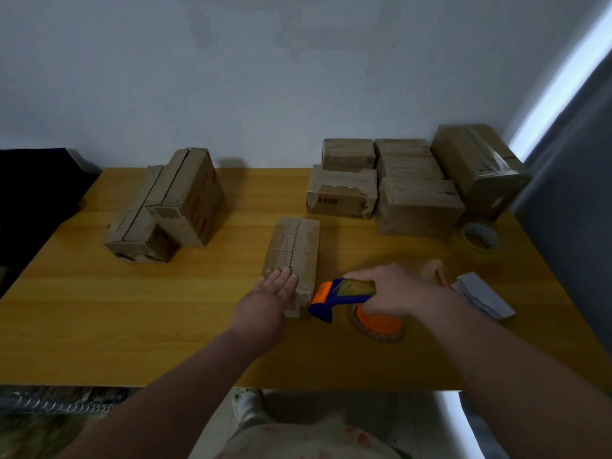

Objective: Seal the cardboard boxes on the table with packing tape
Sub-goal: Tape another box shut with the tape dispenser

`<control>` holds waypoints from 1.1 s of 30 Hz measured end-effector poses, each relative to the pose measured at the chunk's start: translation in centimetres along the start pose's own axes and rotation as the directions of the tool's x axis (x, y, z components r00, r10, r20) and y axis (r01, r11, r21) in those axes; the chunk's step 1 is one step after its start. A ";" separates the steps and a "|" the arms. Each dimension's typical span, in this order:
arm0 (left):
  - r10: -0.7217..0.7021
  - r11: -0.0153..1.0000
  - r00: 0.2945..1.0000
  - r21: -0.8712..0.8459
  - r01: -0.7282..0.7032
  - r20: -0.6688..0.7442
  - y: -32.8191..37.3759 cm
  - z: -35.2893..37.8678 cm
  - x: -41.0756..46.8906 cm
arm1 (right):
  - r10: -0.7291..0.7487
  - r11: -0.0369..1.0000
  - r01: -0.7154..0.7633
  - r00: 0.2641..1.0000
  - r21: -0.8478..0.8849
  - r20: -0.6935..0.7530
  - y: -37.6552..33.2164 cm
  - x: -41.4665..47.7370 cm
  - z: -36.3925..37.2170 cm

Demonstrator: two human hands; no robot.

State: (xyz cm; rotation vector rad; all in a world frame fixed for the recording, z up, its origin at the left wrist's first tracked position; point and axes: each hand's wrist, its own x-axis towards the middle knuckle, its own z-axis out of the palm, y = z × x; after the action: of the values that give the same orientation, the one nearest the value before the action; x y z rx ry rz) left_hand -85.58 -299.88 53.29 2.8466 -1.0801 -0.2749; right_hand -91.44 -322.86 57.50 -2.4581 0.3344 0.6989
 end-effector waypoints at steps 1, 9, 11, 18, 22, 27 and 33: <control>0.001 1.000 1.000 0.007 -0.001 -0.004 0.0 0.0 0.0 | 0.013 0.999 -0.013 1.000 0.044 0.019 0.2 0.2 0.0; -0.021 0.999 0.999 0.050 0.023 -0.051 0.2 0.2 0.2 | 0.071 0.996 -0.079 0.983 0.042 0.167 -0.7 0.5 -0.8; -0.029 0.997 0.998 0.067 0.033 -0.063 0.4 0.3 0.3 | 0.088 0.994 -0.098 0.980 0.049 0.181 -0.9 0.3 -1.0; -0.033 0.995 0.996 0.095 0.041 -0.088 0.6 0.1 0.6 | 0.202 0.977 -0.182 0.953 -0.107 0.227 0.1 0.2 0.5; -0.028 0.995 0.989 0.094 0.043 -0.146 0.6 -0.3 0.6 | 0.179 0.984 -0.179 0.982 0.001 0.055 1.1 -0.4 0.2; 0.018 0.995 0.978 0.096 0.002 -0.209 0.4 -2.4 1.5 | 0.192 0.980 -0.178 0.961 0.088 -0.198 2.4 -0.8 -0.6; -0.100 0.993 0.980 0.050 0.110 -0.173 0.7 -8.2 3.5 | 0.286 0.951 -0.306 0.918 -0.035 -0.274 3.9 -0.2 0.9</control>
State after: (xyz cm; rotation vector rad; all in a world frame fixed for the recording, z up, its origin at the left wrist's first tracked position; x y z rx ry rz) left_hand -81.89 -302.62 60.92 2.9194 -0.9219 -0.0051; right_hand -93.47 -325.48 55.26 -2.6072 0.8129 0.5048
